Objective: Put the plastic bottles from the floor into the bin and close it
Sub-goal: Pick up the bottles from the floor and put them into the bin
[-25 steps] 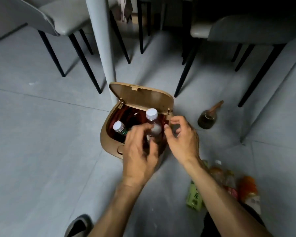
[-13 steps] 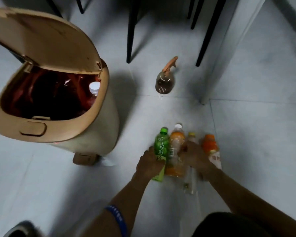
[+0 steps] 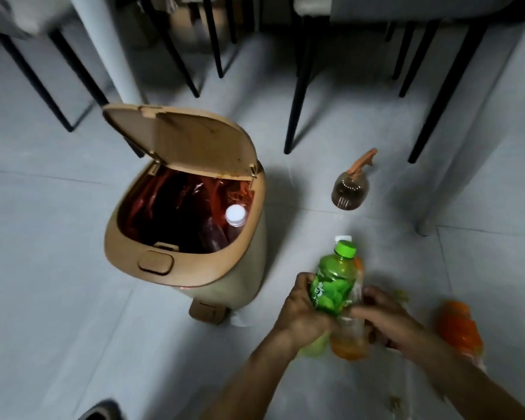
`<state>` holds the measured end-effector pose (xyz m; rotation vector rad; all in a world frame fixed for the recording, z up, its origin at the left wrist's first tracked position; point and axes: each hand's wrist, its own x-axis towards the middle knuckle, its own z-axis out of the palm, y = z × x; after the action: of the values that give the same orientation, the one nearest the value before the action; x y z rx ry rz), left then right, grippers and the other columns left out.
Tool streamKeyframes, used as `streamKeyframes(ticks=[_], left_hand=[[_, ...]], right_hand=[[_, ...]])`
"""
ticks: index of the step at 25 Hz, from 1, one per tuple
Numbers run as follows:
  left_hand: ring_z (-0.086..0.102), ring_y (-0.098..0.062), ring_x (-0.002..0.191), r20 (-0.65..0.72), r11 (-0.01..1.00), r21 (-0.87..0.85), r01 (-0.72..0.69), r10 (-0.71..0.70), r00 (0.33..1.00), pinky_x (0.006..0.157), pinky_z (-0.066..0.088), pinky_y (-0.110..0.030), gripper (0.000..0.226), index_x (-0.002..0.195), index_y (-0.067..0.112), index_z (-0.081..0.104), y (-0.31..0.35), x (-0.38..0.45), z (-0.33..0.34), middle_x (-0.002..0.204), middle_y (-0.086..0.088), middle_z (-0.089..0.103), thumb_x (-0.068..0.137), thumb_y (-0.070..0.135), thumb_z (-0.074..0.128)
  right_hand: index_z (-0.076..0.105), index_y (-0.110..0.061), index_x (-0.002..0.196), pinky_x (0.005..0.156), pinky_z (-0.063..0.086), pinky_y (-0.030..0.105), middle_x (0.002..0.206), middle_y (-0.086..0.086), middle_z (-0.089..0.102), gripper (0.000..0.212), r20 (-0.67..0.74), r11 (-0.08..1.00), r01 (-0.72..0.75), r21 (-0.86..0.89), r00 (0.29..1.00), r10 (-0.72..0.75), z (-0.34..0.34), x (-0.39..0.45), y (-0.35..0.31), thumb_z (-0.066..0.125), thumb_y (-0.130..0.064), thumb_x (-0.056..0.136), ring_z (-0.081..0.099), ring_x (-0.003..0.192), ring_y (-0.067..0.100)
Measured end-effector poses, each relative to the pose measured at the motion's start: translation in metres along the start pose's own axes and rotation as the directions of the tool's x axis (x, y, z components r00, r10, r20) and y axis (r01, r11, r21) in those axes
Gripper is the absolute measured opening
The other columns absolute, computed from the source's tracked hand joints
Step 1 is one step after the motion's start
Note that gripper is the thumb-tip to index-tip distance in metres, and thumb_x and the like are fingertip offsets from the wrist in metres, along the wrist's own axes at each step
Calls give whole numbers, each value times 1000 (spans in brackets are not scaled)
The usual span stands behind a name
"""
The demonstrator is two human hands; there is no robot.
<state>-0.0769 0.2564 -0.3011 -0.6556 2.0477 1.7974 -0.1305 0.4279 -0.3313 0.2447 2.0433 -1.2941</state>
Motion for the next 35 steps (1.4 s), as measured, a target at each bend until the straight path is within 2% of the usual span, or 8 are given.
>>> streamKeyframes(ticks=[4, 8, 11, 15, 20, 23, 28, 35], left_hand=[[66, -4, 83, -55, 933, -233, -275, 270, 961, 79, 55, -24, 67, 118, 20, 53, 79, -62, -43, 97, 6, 71, 61, -6, 78], [70, -7, 86, -367, 814, -217, -538, 443, 818, 76, 59, -25, 74, 124, 16, 50, 128, -118, -127, 96, 10, 75, 62, -9, 81], [70, -15, 106, -529, 850, -24, -527, 436, 728, 88, 59, -36, 82, 123, 30, 51, 132, -112, -190, 113, 6, 72, 53, 11, 90], [56, -10, 126, -489, 954, 50, -296, 282, 826, 103, 51, -36, 110, 148, 28, 29, 118, -96, -219, 139, 8, 58, 59, 14, 92], [48, 21, 116, -687, 913, 132, -387, 366, 627, 99, 47, -14, 75, 147, 33, 40, 104, -103, -174, 137, 31, 49, 82, 8, 71], [50, 12, 114, -649, 908, 177, -380, 398, 648, 103, 49, -28, 59, 136, 35, 52, 99, -98, -151, 117, 48, 46, 85, 9, 67], [48, -8, 129, -647, 925, 184, -333, 369, 668, 110, 45, -43, 58, 137, 35, 51, 90, -89, -153, 135, 16, 53, 85, 13, 65], [49, 0, 126, -233, 775, 382, -504, 608, 759, 109, 33, -9, 55, 136, 15, 57, 81, -47, -33, 137, 9, 56, 81, 13, 58]], right_hand=[[58, -5, 108, 38, 43, 26, 69, 10, 64, 46, 115, 928, 348, 131, 925, -363, -7, -34, -95, 70, -8, 63, 54, 47, 16], [71, -13, 85, 55, 53, 19, 74, -4, 75, 24, 33, 751, 583, 310, 783, -622, 26, -72, -188, 75, -3, 63, 69, 67, 7], [70, -9, 109, 71, 57, 24, 100, 3, 77, 47, 28, 761, 577, 295, 791, -611, 67, -68, -232, 82, -12, 63, 73, 90, 10], [53, -29, 127, 78, 61, 45, 120, -2, 70, 85, 72, 877, 472, 93, 875, -478, 98, -43, -239, 89, -36, 50, 71, 90, 21], [40, -37, 138, 82, 60, 45, 126, -15, 55, 88, -20, 897, 441, -10, 897, -442, 74, -46, -215, 85, -39, 61, 64, 109, 19], [48, -39, 130, 90, 57, 50, 131, -12, 58, 82, -56, 910, 416, -12, 908, -415, 64, -43, -196, 79, -47, 55, 67, 105, 21], [53, -35, 129, 95, 54, 50, 132, -9, 59, 69, -8, 919, 389, -57, 921, -390, 65, -48, -183, 81, -37, 66, 68, 102, 20], [56, -27, 123, 89, 56, 44, 124, -4, 63, 58, -165, 940, 316, -128, 928, -334, -1, -33, -118, 77, -34, 69, 66, 101, 25]])
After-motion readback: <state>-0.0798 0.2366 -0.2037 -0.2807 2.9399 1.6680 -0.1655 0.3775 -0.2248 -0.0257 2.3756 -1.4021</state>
